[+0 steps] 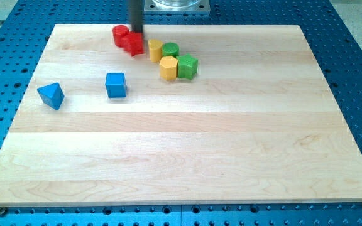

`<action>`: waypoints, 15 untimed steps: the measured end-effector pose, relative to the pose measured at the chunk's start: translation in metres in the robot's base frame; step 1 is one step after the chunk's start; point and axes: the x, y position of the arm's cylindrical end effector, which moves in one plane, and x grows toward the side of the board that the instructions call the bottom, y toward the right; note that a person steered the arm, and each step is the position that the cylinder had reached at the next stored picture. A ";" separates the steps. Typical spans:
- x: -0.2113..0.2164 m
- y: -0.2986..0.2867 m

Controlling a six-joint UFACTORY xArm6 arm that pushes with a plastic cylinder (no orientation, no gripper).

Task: Group the red blocks with the blue blocks

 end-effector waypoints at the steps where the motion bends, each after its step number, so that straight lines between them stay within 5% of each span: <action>1: 0.034 -0.055; 3: -0.023 0.016; 5: 0.126 -0.027; 8: 0.112 -0.117; 9: 0.153 -0.127; 10: 0.197 -0.102; 11: 0.181 -0.059; 13: 0.245 -0.110; 15: 0.215 -0.038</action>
